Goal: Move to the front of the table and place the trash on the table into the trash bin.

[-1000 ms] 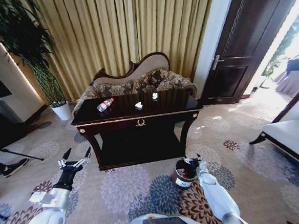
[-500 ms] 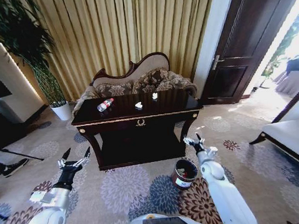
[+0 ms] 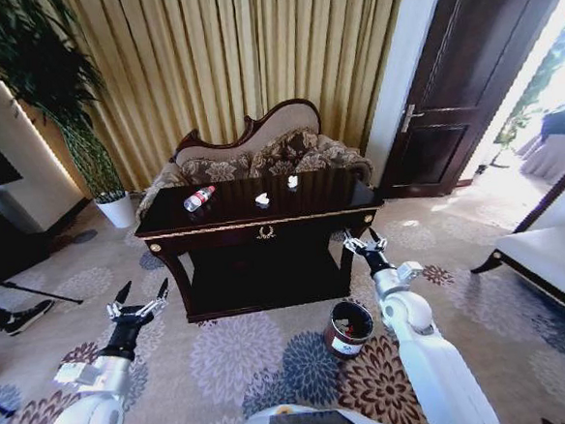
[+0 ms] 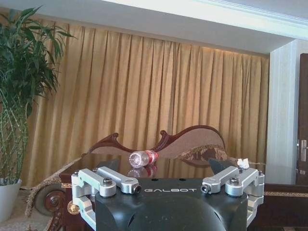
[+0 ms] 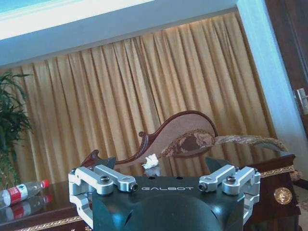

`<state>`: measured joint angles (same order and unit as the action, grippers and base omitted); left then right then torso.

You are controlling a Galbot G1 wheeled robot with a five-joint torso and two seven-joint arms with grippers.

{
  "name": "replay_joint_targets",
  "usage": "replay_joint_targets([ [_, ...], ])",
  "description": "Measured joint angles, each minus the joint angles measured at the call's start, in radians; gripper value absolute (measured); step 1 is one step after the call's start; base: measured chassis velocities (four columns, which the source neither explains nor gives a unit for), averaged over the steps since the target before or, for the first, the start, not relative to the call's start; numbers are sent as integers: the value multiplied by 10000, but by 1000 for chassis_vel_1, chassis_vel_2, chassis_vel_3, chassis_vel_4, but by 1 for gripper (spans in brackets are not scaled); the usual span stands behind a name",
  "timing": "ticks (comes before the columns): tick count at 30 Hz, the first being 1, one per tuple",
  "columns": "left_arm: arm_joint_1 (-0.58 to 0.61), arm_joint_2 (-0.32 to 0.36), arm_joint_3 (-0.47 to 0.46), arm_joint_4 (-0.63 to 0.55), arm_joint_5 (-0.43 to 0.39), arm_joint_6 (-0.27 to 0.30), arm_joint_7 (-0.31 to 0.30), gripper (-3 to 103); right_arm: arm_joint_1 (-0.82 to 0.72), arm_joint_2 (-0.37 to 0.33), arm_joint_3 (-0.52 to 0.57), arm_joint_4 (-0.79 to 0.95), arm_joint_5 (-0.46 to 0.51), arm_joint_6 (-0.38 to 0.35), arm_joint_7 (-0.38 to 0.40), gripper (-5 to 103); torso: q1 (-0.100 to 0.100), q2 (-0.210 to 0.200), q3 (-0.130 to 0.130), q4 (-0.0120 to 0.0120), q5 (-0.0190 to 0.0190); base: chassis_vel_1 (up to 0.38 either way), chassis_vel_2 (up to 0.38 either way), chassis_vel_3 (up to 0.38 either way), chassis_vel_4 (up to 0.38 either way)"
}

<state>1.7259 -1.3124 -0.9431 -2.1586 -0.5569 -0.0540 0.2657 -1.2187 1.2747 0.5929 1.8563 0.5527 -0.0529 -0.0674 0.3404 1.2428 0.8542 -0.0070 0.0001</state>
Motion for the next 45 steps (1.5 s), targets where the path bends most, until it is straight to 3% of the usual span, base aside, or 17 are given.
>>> replay_joint_targets([
  [45, -86, 37, 62, 111, 83, 6, 21, 100, -66, 194, -285, -97, -605, 69, -559, 100, 1, -1, 0, 0, 0, -67, 69, 70, -70],
])
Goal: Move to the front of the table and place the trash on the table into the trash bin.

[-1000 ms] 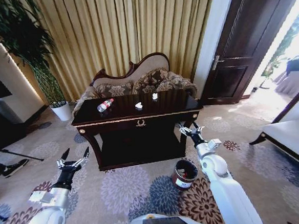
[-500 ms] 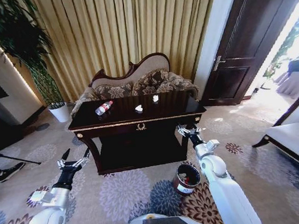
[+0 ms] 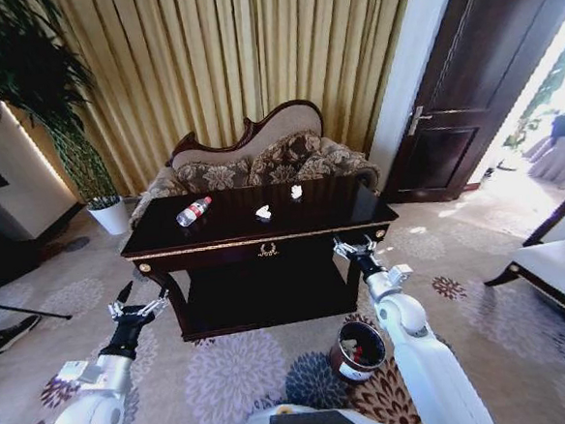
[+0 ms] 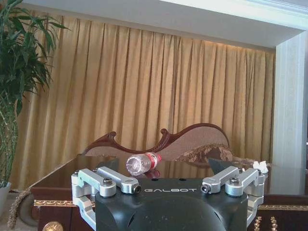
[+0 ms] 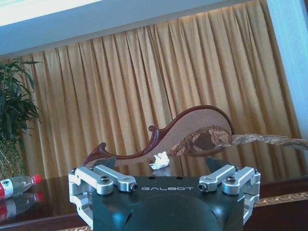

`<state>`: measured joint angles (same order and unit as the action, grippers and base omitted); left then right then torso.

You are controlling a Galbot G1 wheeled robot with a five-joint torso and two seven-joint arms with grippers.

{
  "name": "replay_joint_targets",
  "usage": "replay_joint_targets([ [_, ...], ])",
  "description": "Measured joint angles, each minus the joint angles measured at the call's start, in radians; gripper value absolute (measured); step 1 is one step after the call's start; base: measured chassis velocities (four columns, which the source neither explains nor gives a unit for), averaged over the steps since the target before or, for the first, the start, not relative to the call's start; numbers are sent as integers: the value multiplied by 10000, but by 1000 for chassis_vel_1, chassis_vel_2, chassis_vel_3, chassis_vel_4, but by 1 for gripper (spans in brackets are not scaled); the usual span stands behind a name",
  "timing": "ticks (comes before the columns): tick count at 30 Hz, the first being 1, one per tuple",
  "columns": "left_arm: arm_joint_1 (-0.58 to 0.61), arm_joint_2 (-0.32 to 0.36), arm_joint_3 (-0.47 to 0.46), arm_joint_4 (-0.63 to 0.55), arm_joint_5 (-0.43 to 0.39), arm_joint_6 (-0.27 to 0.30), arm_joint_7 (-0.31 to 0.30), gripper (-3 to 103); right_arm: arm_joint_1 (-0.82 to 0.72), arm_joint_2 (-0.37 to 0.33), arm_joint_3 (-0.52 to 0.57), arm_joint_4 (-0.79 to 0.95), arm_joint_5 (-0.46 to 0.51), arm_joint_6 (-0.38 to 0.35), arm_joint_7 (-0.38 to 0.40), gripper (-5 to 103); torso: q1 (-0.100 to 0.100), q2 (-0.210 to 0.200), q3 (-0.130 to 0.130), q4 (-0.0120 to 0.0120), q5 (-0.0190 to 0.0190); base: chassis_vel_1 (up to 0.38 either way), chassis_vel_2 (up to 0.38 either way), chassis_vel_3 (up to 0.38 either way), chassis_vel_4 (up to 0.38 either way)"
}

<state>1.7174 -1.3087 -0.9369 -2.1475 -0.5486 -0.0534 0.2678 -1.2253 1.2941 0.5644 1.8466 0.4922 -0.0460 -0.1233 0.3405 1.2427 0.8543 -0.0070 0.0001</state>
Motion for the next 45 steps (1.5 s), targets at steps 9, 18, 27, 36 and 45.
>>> replay_joint_targets([
  [9, -28, 19, 30, -1, 6, 11, 0, 100, -76, 16, -16, 104, -74, -17, -36, 100, 0, 0, 0, 0, 1, -96, 109, 99, -107],
  [18, -1, -21, 19, -10, 31, 10, 13, 100, -122, 29, -21, 247, -91, -57, -51, 100, 1, 0, 0, 0, 0, -128, 111, 132, -94],
  [27, 35, -63, 1, -35, 31, -10, 38, 100, -157, 51, -21, 340, -133, -82, -52, 100, -1, 3, -1, 0, 0, -98, 102, 96, -102],
  [36, 56, -93, 6, -28, 50, -34, 53, 100, -267, 93, -45, 413, -233, -78, -39, 100, 1, 1, 0, -1, 0, -102, 114, 109, -112],
  [45, 98, -67, -70, -157, 188, 154, -91, 100, -105, -7, -211, 454, -188, -209, 10, 100, 0, 0, 0, -1, 0, -19, 10, 14, -18],
])
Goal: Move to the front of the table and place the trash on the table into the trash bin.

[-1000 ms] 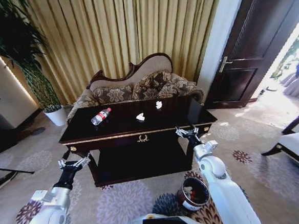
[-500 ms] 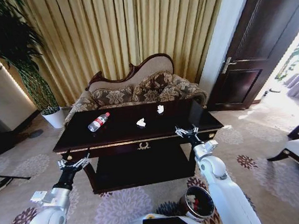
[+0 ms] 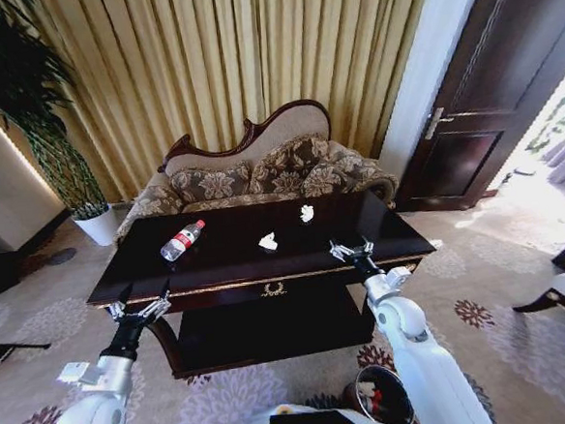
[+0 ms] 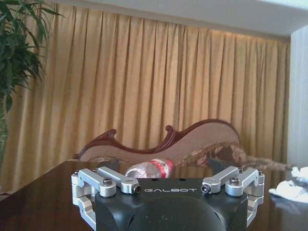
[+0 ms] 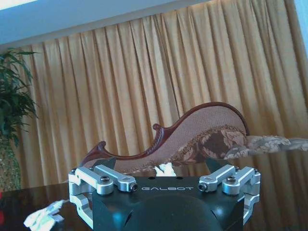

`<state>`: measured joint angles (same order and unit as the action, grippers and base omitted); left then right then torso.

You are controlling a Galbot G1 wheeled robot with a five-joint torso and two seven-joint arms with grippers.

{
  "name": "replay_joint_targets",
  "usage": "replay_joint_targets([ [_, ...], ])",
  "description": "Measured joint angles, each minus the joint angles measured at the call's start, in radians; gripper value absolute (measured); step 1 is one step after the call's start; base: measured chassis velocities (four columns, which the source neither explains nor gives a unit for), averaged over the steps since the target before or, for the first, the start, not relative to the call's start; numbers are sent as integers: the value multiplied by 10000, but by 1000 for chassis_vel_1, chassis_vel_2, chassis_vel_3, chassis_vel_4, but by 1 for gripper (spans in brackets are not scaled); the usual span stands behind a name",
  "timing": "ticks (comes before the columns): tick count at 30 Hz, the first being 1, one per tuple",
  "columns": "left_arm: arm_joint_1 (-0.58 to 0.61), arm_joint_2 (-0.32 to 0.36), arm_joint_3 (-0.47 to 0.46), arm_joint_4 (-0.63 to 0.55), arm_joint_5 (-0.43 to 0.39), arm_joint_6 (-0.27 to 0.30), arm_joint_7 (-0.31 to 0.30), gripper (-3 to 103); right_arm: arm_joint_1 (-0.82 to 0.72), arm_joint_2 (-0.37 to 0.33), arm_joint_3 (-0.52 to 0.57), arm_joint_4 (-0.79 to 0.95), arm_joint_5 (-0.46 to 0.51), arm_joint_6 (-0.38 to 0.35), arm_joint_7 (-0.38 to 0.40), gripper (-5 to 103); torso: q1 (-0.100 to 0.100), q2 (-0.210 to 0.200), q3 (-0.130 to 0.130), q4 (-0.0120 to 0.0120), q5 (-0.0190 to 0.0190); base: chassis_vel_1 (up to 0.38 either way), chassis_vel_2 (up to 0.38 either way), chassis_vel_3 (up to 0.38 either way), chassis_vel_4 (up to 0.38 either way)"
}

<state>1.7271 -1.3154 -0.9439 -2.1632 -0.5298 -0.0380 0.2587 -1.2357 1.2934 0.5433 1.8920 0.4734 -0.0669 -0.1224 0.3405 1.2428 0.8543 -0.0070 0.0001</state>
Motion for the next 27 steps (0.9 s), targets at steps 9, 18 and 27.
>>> replay_joint_targets([
  [9, 25, 66, -308, -179, 23, 456, -569, 100, 1326, -921, -1317, -402, 717, -846, 324, 100, -1, 0, 1, 1, 0, 0, 0, 0, 0],
  [18, -7, -31, -326, -200, 29, 561, -625, 100, 3221, -1227, -2412, -1608, 1044, -1195, 689, 100, -1, 0, 1, 1, 1, 0, 0, 0, 0],
  [27, -3, -146, -305, -222, 78, 592, -626, 100, 4858, -1503, -3626, -3295, 1128, -1520, 369, 100, -1, 0, 1, 0, 1, 0, 0, 0, 0],
])
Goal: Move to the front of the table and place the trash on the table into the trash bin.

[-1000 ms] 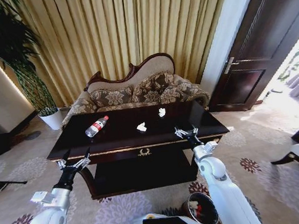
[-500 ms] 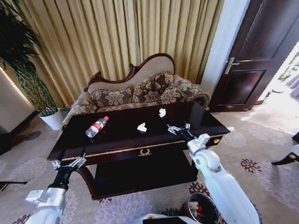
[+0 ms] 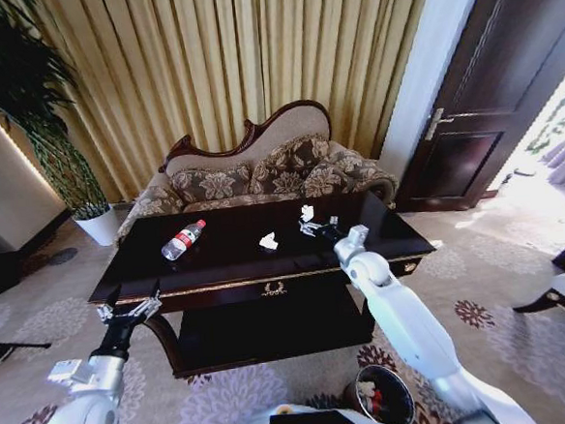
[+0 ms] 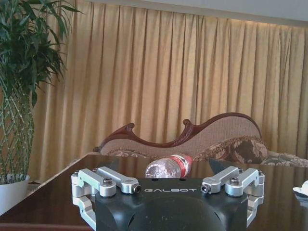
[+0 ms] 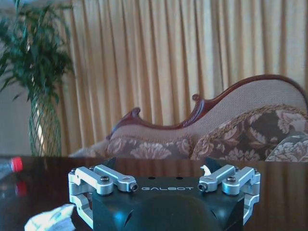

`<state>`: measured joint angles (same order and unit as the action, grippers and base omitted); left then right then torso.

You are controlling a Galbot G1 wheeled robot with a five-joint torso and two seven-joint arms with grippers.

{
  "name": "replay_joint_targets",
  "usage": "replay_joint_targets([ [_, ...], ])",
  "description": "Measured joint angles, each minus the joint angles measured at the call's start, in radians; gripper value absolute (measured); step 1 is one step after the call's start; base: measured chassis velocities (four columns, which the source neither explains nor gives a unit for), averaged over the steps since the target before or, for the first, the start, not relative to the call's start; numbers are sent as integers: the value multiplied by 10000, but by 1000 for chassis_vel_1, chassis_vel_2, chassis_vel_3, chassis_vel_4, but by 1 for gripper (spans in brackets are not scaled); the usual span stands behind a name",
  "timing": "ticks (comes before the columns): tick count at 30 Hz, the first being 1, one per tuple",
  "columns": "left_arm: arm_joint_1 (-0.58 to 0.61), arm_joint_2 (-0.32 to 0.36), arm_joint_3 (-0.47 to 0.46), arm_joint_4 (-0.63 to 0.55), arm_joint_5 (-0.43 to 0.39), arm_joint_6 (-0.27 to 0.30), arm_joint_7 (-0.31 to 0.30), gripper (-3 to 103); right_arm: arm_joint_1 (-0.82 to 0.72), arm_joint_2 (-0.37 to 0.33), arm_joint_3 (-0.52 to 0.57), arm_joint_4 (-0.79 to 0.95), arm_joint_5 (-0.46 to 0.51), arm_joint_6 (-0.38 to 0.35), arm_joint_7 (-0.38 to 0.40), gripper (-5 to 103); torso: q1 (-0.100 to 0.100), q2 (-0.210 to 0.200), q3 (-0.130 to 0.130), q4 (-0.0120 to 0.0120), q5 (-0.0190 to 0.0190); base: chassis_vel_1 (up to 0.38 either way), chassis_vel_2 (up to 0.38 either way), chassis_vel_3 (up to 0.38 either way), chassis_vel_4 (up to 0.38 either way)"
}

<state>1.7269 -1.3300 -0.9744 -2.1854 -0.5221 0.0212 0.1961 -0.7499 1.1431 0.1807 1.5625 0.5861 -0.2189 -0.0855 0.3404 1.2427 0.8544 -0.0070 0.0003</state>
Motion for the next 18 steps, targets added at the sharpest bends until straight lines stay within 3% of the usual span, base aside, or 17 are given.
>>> replay_joint_targets([
  [11, -64, -88, -7, 145, 1, -18, -164, 100, 2444, -148, -1590, -1755, 555, -827, 236, 100, 1, 0, 0, 3, -1, 0, 0, 0, 0],
  [18, -70, -79, -16, 247, -10, -52, -166, 100, 3143, -133, -1890, -2240, 419, -1516, 228, 100, 1, 0, 0, 0, -1, 0, 0, 0, 0],
])
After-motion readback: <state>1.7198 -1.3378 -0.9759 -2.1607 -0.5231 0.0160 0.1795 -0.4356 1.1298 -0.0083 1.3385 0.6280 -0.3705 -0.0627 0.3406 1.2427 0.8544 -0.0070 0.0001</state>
